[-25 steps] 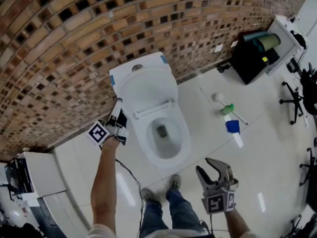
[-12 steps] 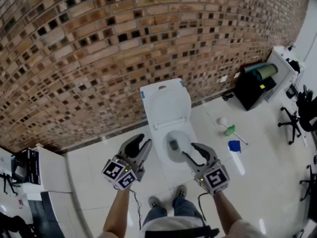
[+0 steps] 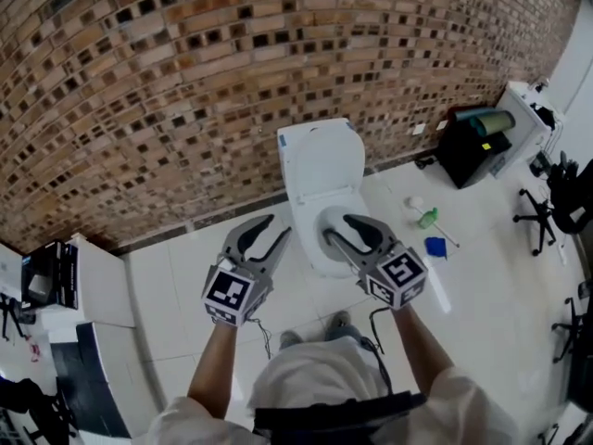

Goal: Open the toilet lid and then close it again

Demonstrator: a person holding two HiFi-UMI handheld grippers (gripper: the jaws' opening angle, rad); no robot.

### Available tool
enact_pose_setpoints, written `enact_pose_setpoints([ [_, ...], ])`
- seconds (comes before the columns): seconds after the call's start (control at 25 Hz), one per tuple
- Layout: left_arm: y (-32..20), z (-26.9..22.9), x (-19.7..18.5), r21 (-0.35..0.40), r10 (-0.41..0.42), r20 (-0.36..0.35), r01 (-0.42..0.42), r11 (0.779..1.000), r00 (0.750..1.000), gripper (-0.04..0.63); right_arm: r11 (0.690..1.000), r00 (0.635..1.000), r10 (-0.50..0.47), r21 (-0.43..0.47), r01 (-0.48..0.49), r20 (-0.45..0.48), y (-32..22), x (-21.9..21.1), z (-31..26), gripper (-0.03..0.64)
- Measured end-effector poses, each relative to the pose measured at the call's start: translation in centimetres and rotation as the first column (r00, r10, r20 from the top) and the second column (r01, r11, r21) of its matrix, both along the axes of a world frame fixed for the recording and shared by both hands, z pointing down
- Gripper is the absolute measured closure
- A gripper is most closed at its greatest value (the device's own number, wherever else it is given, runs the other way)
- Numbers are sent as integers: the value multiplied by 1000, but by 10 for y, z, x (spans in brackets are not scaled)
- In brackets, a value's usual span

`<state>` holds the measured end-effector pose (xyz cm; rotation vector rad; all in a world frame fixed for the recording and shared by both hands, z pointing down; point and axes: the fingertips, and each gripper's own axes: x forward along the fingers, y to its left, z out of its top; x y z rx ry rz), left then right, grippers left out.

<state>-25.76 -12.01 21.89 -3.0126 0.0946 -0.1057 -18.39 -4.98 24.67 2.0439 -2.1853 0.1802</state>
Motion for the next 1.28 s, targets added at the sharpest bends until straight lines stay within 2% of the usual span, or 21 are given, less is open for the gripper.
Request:
enact_pose_setpoints([
  [0.32, -1, -1, -31, -10, 20, -40, -21, 1000, 999, 451, 999, 998, 23, 26, -24, 58, 0, -33, -2, 436],
  [0.52, 1, 7, -36, -10, 51, -43, -51, 999, 998, 451, 999, 999, 42, -18, -41, 14, 1, -38, 10, 447],
  [0.64, 2, 13, -38, -48, 58, -28, -59, 997, 998, 451, 999, 998, 43, 2, -43, 35, 1, -42, 12, 446],
  [0.8, -6, 12, -36, -48, 61, -43, -64, 997, 997, 451, 998, 997, 62, 28, -64, 52, 2, -36, 10, 445],
  [0.92, -11, 13, -34, -79, 57, -12, -58, 995, 998, 451, 996, 995, 82, 29, -84, 61, -1, -30, 9, 445],
  [1.08, -23, 17, -22, -86, 74, -28, -77, 993, 997, 451, 995, 994, 97, 14, -98, 57, -6, -19, 11, 445],
  [1.28, -32, 19, -1, -112, 88, -11, -89, 990, 996, 451, 995, 994, 99, -7, -98, 44, -9, -2, 20, 445],
])
